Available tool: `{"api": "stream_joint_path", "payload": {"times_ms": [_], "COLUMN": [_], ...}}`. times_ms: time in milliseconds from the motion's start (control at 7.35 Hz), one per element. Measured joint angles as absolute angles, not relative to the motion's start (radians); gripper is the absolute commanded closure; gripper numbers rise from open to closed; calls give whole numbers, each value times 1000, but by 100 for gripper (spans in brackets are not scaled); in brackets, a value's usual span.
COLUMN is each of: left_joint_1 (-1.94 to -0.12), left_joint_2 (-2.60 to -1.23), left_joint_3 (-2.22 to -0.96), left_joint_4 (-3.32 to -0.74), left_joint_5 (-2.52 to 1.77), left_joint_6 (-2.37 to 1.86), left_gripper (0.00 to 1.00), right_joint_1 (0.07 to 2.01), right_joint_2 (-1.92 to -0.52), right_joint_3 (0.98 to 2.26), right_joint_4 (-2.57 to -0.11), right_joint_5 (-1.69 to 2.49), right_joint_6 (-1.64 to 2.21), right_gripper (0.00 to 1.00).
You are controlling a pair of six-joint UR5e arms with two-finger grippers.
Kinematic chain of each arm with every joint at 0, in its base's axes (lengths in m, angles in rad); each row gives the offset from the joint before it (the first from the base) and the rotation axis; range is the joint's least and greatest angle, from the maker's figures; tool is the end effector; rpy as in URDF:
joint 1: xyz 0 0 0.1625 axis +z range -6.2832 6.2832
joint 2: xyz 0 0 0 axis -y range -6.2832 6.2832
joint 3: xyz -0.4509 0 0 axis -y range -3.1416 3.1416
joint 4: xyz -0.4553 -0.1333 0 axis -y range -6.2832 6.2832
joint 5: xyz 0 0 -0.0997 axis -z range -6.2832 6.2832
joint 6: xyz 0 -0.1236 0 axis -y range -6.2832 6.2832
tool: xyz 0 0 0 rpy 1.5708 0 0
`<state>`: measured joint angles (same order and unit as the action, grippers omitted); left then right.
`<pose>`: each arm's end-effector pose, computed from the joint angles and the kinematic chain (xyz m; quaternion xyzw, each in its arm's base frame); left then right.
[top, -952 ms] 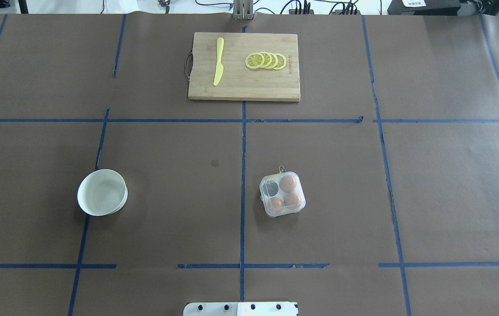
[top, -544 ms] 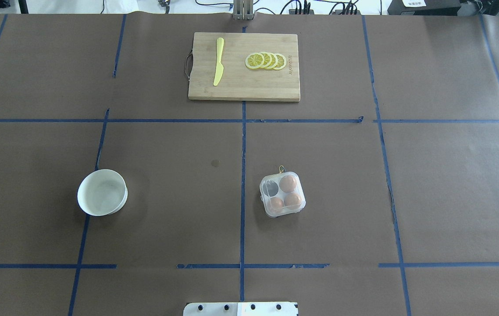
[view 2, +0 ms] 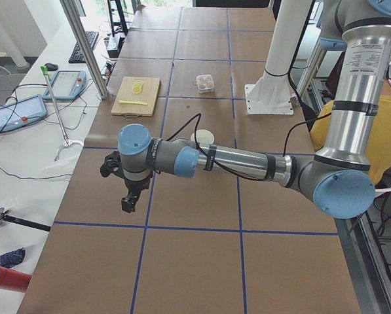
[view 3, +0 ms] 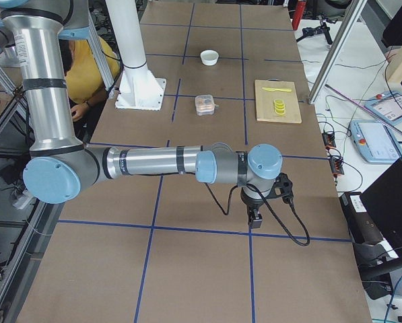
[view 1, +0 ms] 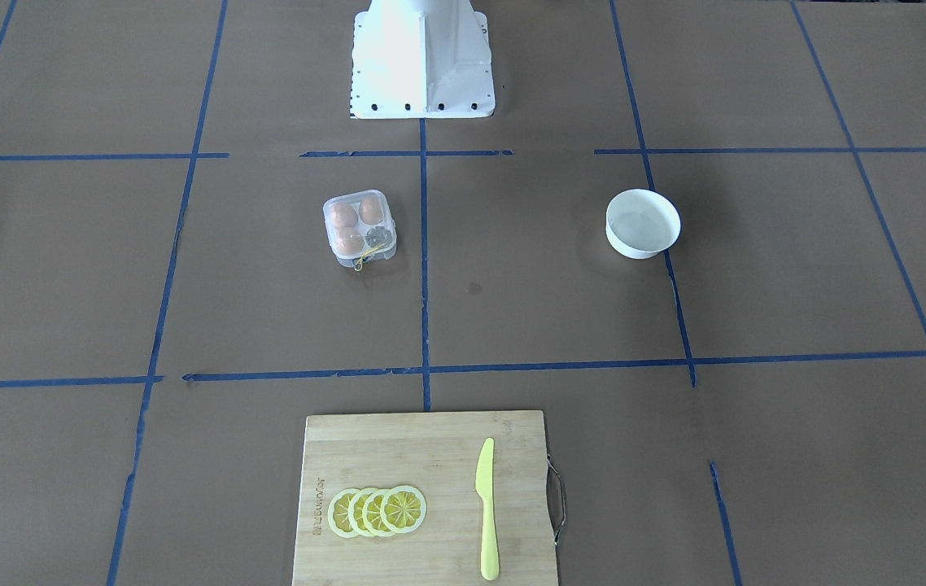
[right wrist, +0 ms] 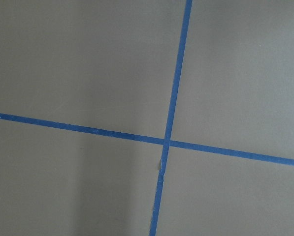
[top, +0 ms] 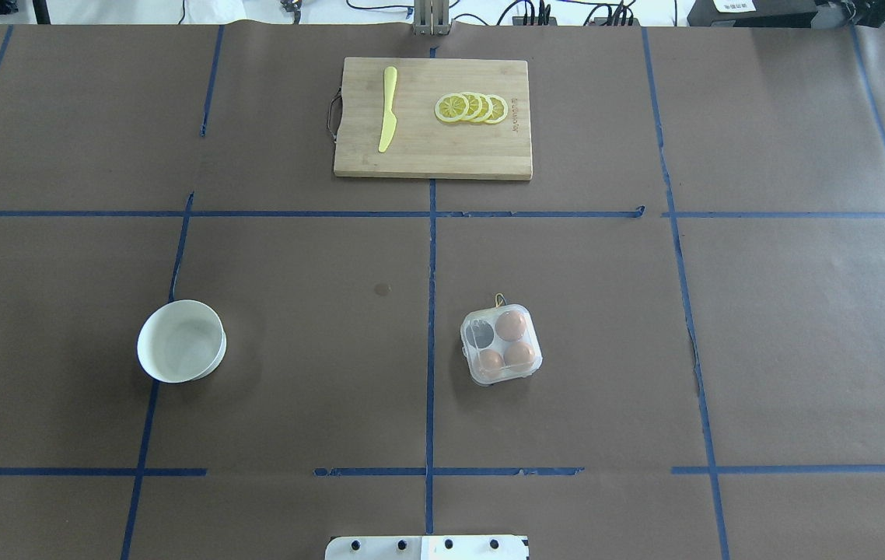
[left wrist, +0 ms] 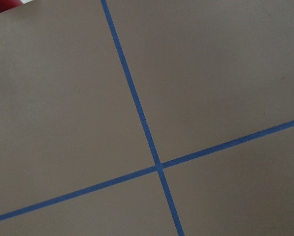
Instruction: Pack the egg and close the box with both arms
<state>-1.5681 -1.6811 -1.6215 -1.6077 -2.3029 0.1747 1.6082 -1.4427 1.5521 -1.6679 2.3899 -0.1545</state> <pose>-0.0490 -0.6150 0.6082 0.1225 0.3469 0.1175 0.9224 0.0658 -0.6089 0.6432 0.0438 -0.3958 -0.0561 0.9156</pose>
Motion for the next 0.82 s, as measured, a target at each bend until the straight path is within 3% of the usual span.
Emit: {"api": "stream_joint_path", "payload": {"times_ms": [816], "left_joint_1": [-1565], "left_joint_2": [-1636], "left_joint_3": [-1652], "left_joint_4": [-1691], "left_joint_5": [-2269], "left_joint_6": [180], "left_gripper": [0], "right_joint_1": [1598], "right_joint_2": [-1460], "right_joint_3": [1541], "right_joint_4": [-1660], "right_joint_5": [2393], "right_joint_6": [-101], "right_gripper": [0]}}
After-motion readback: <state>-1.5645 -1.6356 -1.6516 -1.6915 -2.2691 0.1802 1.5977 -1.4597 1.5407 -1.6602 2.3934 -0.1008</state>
